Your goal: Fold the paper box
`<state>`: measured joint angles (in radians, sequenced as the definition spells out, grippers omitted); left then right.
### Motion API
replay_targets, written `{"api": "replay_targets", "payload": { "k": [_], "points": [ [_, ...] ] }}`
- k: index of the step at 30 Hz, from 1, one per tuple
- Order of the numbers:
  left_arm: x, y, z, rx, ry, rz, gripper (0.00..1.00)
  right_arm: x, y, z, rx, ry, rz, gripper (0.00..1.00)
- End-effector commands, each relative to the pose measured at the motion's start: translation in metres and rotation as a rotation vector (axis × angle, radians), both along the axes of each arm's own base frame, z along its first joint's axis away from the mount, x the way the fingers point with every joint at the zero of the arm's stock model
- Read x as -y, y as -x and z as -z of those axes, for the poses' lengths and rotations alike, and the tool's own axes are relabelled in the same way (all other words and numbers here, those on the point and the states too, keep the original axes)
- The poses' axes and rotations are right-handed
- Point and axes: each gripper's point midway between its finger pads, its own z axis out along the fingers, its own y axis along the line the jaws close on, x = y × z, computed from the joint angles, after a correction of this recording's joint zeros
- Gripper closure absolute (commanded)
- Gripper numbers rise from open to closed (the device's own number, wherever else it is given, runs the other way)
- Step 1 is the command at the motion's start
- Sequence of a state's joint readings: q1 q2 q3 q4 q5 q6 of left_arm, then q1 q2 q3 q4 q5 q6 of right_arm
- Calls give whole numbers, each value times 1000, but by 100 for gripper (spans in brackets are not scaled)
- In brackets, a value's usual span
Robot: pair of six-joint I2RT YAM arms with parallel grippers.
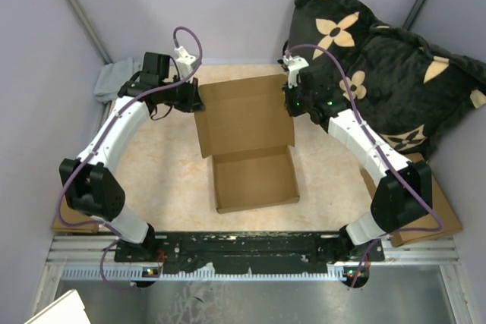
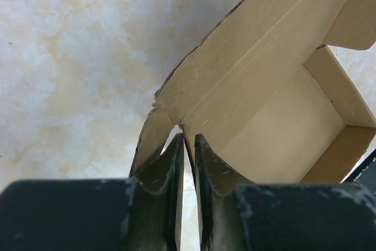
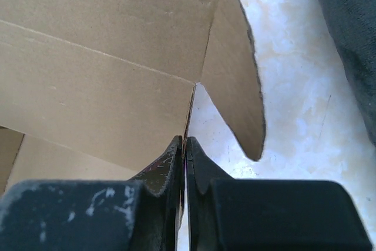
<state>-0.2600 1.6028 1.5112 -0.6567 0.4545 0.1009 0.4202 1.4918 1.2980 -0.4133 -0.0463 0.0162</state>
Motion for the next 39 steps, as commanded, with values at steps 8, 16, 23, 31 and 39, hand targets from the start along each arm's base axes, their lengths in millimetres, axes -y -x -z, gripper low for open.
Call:
{"api": "replay_targets", "payload": {
  "k": [8,16,23,31,39],
  "points": [
    [7,26,15,-90,-2,30,73,-7,-15,-40,116,-97,57,98],
    [8,31,21,-128,-5,45,100,-4,-20,-45,138,-113,94,98],
    [17,5,-11,-56,23,31,100,-9,-18,-43,114,-126,77,95],
    [29,-40,-68,85,111,-45,100,-8,-17,-46,149,-154,85,96],
    [36,-49,-77,92,256,-155,97,-15,-25,-67,289,-318,166,100]
  ]
}}
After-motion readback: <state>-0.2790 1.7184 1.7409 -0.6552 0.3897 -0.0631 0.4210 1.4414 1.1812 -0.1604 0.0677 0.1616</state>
